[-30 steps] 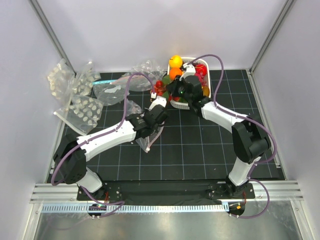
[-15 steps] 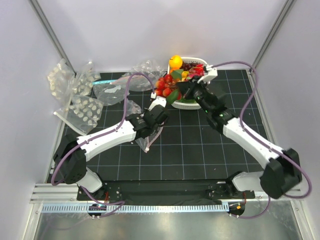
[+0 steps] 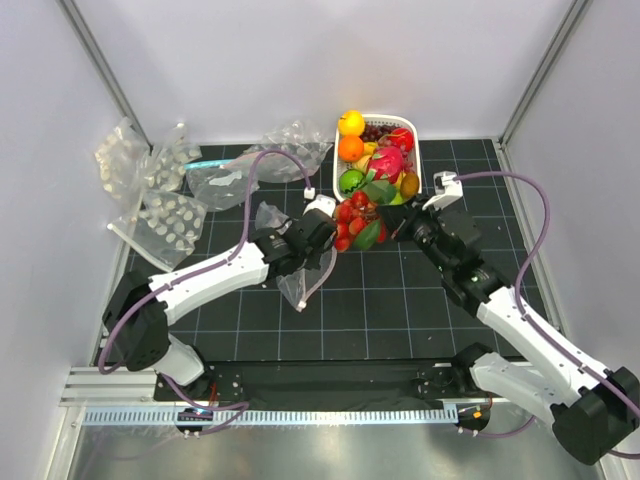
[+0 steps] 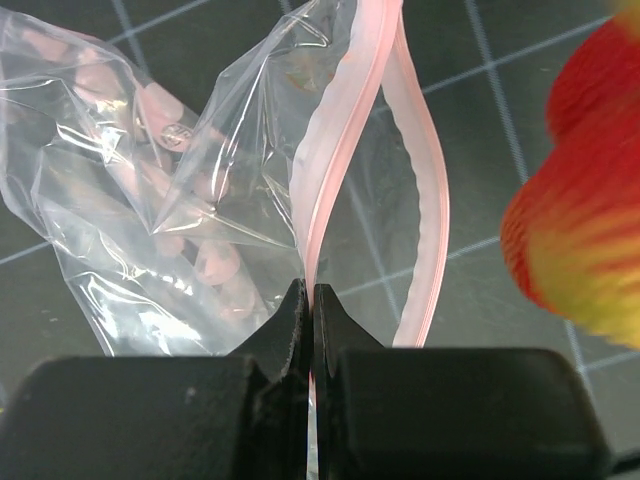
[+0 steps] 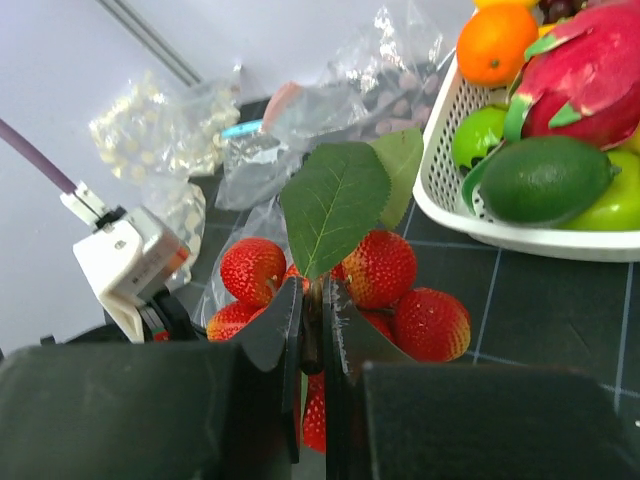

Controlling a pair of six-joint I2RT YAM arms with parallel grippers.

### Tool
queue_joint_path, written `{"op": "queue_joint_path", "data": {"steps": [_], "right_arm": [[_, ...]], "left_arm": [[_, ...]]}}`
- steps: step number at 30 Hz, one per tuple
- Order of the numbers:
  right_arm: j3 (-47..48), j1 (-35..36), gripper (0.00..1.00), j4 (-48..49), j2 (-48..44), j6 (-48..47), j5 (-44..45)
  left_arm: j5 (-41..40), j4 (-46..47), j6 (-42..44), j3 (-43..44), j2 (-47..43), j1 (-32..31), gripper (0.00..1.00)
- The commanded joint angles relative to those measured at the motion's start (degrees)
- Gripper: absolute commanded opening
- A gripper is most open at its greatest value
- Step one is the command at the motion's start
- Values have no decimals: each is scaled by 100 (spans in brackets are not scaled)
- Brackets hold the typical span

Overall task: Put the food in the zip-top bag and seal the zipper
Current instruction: Place the fake fruit in the zipper food storage bag.

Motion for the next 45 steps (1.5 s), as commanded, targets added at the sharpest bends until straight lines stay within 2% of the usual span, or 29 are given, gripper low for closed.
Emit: {"op": "queue_joint_path", "data": {"steps": [1, 9, 13, 16, 20, 27, 32, 38, 45], "right_arm": [[91, 30, 1, 68, -295, -120, -219], [-365, 30, 1, 576, -841, -261, -597], [-568, 30, 1, 998, -1087, -182, -940], [-726, 30, 1, 1244, -1297, -68, -984], [-1174, 30, 1, 2033, -1632, 186, -1106], [-1262, 30, 1, 2597, -1843, 353, -2055], [-1341, 30, 1, 3422, -1396, 801, -2855], [-1430, 30, 1, 4320, -439, 1381, -3172], [-1201, 30, 1, 3601, 335, 1057, -2707]], "left_arm": [[600, 328, -126, -31, -300, 39, 0], [1224, 557, -354, -180, -458, 259, 0], [2040, 803, -661, -347, -624, 514, 0], [2436, 987, -837, -426, -730, 602, 0], [2824, 1208, -1005, -479, -836, 655, 0], [3378, 1418, -1286, -382, -888, 716, 0], [3422, 1462, -1330, -461, -1099, 848, 0], [3221, 1524, -1357, -663, -1538, 988, 0], [2702, 1586, -1436, -927, -1960, 1050, 0]]}}
